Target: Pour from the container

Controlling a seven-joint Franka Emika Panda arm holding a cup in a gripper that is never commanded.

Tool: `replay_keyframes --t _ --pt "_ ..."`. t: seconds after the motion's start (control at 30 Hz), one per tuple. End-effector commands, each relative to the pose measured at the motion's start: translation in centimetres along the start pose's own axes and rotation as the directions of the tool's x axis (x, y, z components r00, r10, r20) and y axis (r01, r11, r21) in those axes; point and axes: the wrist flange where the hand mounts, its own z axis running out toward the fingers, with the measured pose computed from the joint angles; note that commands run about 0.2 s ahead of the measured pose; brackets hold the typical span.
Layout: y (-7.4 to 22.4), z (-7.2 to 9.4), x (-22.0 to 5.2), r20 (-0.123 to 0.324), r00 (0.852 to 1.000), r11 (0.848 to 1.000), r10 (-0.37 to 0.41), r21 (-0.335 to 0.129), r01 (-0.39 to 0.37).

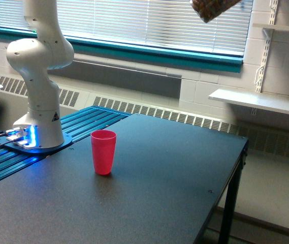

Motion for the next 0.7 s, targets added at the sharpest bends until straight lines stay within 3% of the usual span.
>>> replay_keyframes --t 0.03,0.13,0.33,0.7 --pt "1.7 1.1 0.0 -0.006 1.000 0.999 -0.008 -0.052 0.007" --pt "1.3 0.6 -0.1 0.009 1.000 1.000 0.003 -0.028 -0.003" --pt "2.0 0.2 -0.4 0.007 0.999 0.998 -0.032 -0.050 0.033" --pt "6.0 -0.9 -1.4 -0.012 0.998 0.989 -0.068 -0.134 0.066"
